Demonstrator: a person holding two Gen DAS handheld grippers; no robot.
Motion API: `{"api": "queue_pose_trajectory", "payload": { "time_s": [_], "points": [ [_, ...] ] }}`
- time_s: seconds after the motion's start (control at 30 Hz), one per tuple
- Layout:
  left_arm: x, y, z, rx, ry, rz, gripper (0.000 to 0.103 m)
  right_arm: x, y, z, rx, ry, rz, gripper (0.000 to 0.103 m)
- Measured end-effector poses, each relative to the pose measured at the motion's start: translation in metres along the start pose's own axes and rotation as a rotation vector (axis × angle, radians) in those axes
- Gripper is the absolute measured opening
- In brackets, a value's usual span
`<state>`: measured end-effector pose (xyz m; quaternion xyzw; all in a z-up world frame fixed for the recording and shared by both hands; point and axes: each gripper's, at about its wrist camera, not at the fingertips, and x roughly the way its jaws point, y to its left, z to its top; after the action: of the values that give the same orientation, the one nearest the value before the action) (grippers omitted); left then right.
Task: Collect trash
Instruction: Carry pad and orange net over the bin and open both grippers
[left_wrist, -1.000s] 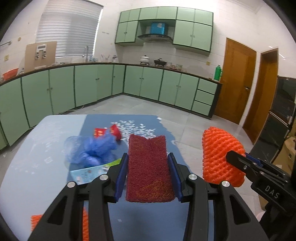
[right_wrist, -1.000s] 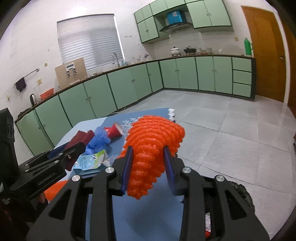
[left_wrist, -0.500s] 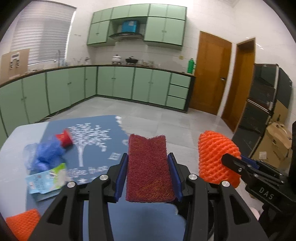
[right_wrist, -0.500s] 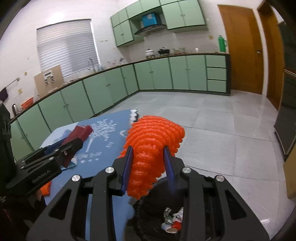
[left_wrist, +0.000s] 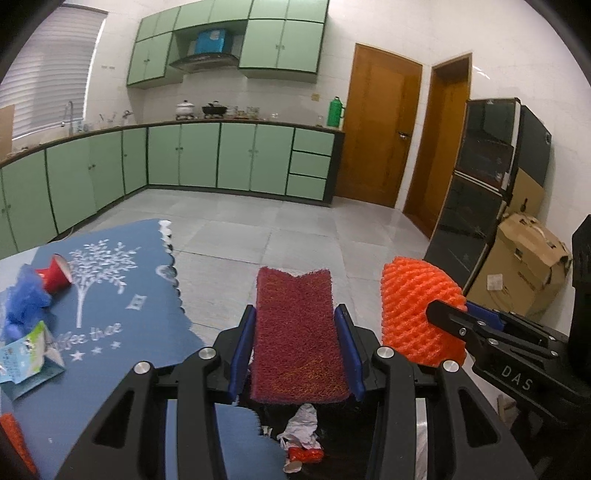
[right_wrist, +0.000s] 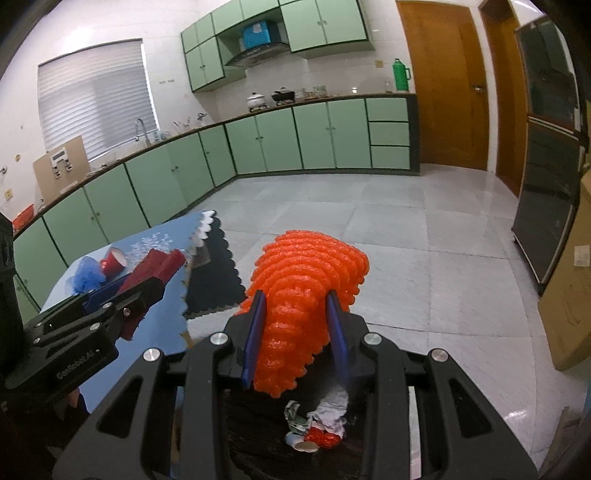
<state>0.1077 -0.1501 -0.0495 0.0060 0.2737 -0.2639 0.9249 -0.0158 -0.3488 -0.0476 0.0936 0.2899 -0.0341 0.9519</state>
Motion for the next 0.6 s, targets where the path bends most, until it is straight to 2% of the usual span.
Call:
{"api": "queue_pose_trajectory", "payload": {
  "time_s": [0.37,0.5,0.57,0.6],
  "points": [
    [0.026,-0.022,-0.010,0.031,0.046,-0.034,0.043,0.013,-0.024,-0.014,0.045,0.054,-0.043,0.032],
    [0.037,-0.023,-0.010,0.025,0.078,-0.049,0.044,0.026,-0.030,-0.019,0.056,0.086,-0.057,0.037],
    [0.040,-0.023,-0.009,0.025,0.091,-0.058,0.049,0.032,-0.032,-0.023,0.063,0.107,-0.068,0.046],
    [0.040,-0.021,-0.009,0.025,0.089,-0.058,0.057,0.033,-0.032,-0.024,0.067,0.112,-0.072,0.048]
  ]
}}
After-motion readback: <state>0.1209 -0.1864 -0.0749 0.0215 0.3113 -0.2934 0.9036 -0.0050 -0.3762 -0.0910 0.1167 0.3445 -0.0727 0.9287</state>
